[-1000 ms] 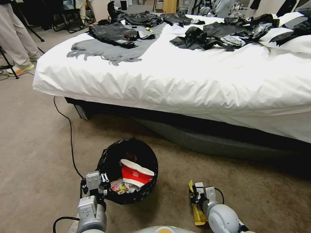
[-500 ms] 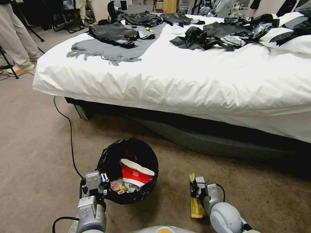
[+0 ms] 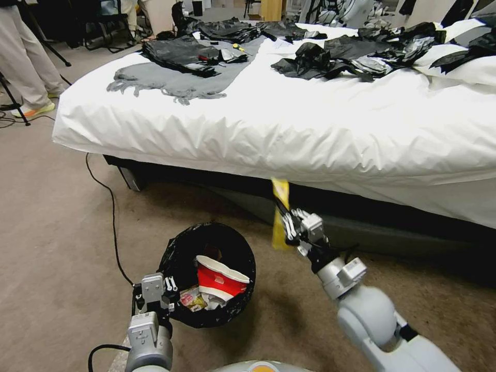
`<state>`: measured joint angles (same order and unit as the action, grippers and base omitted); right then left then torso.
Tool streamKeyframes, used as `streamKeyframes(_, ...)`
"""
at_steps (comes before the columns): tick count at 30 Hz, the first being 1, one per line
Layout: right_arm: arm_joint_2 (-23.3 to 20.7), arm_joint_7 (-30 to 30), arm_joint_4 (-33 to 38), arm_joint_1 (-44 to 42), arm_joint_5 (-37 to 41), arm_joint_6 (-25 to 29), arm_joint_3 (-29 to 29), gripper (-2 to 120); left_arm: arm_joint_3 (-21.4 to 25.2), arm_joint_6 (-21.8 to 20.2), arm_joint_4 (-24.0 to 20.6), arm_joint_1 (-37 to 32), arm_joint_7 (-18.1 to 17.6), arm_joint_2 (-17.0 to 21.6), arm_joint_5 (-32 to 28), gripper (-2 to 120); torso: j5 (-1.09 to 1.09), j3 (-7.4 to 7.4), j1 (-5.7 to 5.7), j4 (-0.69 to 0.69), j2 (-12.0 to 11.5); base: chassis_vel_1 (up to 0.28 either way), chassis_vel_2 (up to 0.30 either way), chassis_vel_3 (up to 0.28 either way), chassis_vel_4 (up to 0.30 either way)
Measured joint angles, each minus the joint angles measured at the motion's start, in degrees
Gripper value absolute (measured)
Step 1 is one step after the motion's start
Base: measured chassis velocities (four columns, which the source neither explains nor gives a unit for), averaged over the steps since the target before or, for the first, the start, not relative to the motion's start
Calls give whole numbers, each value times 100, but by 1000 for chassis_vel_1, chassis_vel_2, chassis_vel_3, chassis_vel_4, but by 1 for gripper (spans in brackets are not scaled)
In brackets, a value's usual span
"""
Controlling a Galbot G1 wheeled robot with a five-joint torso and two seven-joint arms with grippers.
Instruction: Pick up the trash bin, then pick up the garbage from the floor and place it into the trash bin.
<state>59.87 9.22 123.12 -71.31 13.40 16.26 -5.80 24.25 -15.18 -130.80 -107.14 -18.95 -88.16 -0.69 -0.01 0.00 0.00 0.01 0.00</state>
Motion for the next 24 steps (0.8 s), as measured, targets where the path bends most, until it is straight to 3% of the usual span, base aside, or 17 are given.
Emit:
streamKeyframes(7, -33, 228, 204, 155, -109, 41, 563, 0, -67, -130, -105, -71, 203, -24, 1, 0, 0, 0, 0, -1, 0, 0, 0, 0, 0)
streamKeyframes(15, 80, 230, -189, 195, -334, 16, 1203, 0, -80, -168, -146, -78, 213, -53, 6, 0, 1, 0, 0, -1, 0, 0, 0, 0, 0)
streamKeyframes(24, 188, 194, -653, 122, -408, -30, 1448, 0, -104, -166, -169, -102, 211, -62, 6, 0, 0, 0, 0, -1, 0, 0, 0, 0, 0)
